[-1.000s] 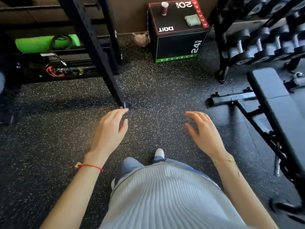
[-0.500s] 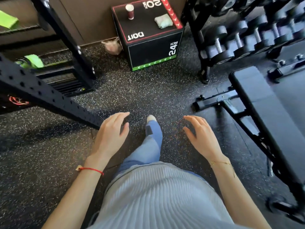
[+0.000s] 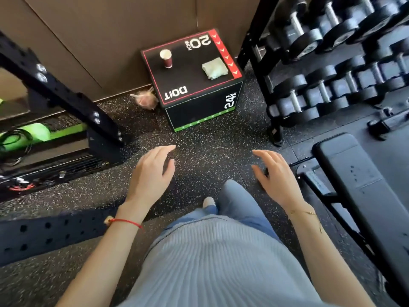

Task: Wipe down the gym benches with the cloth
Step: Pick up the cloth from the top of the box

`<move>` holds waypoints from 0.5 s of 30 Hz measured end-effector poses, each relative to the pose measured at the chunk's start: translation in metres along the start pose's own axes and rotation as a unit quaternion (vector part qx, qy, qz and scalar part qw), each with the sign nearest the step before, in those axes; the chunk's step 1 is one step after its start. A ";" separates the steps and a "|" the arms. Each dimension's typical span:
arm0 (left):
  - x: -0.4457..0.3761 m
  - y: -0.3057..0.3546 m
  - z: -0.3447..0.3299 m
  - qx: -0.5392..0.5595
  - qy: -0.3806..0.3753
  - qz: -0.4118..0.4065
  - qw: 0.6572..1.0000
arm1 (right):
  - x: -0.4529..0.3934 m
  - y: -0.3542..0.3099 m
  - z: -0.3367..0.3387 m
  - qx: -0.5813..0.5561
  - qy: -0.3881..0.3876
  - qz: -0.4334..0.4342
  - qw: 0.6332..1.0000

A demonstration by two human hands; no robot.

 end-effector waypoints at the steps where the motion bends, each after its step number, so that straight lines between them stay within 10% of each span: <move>1: -0.018 -0.005 0.002 0.001 -0.003 0.000 1.000 | -0.019 -0.002 0.001 -0.002 -0.002 0.002 1.000; 15: -0.303 -0.077 -0.009 0.011 0.020 0.057 0.998 | -0.366 -0.028 0.016 0.011 -0.050 0.063 0.997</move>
Point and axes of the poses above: each hand's wrist, its own x-axis away from the middle knuckle, its own z-axis out of the back of the hand, y = z × x, the point moved 1 cm from there along -x, towards the middle knuckle, and after that the axes turned 11 degrees about -z, right-handed, at the moved point
